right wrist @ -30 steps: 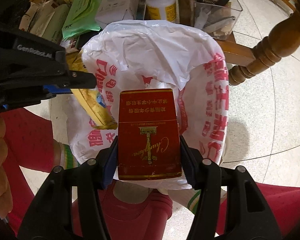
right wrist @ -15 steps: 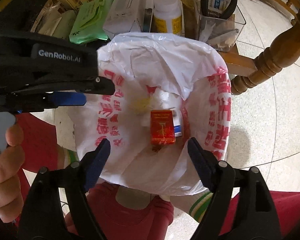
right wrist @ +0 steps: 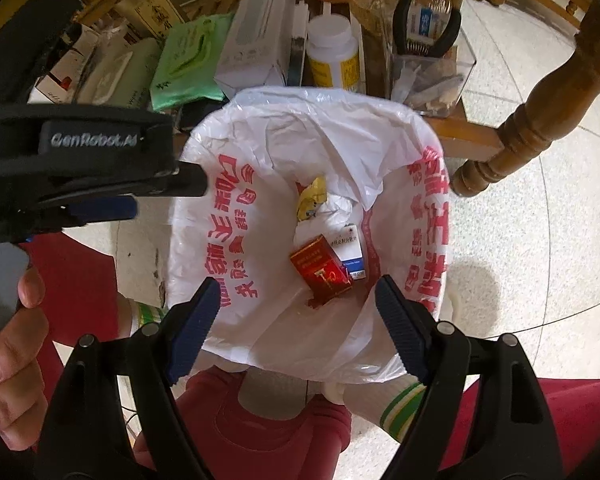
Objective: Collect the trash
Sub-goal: 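Open the right gripper over the bag while the left gripper releases the wrapper, then raise both tools back up over the table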
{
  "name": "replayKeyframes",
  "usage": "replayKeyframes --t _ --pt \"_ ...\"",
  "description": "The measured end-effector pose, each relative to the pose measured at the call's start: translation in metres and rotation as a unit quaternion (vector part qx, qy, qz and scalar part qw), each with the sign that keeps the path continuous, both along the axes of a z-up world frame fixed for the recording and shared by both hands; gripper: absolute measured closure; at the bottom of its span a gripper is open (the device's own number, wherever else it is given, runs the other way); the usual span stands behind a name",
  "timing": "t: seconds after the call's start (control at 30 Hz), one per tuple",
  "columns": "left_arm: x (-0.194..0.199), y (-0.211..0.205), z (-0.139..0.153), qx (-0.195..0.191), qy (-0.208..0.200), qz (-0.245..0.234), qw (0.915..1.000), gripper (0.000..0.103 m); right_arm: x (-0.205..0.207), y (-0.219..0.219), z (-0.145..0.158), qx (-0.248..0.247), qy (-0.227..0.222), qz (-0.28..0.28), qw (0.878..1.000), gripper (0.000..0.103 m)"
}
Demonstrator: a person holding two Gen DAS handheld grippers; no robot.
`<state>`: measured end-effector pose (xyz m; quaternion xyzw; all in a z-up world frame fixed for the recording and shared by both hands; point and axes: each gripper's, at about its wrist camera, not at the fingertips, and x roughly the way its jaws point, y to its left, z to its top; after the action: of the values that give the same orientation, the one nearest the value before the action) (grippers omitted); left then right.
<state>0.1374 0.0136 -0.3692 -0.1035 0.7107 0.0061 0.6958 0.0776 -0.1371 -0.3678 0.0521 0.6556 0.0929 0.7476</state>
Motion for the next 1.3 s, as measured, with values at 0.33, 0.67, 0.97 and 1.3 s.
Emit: replayKeyframes --t 0.33,0.67,0.97,1.3 --pt "-0.036 0.003 0.079 0.072 -0.078 -0.052 0.993 0.023 -0.023 -0.014 0.062 0.023 -0.054 -0.004 0.998 0.021" --pt "-0.067 0.023 0.207 0.07 -0.151 -0.133 0.9771 0.018 -0.027 -0.028 0.223 -0.005 -0.203 0.092 0.975 0.009" --pt "-0.039 0.054 0.344 0.078 -0.211 -0.198 0.9539 0.011 -0.001 -0.021 0.382 -0.01 -0.326 0.199 0.924 0.007" --pt "-0.009 0.044 0.395 0.054 -0.189 -0.289 0.9371 0.01 0.042 -0.003 0.455 0.048 -0.326 0.248 0.911 0.007"
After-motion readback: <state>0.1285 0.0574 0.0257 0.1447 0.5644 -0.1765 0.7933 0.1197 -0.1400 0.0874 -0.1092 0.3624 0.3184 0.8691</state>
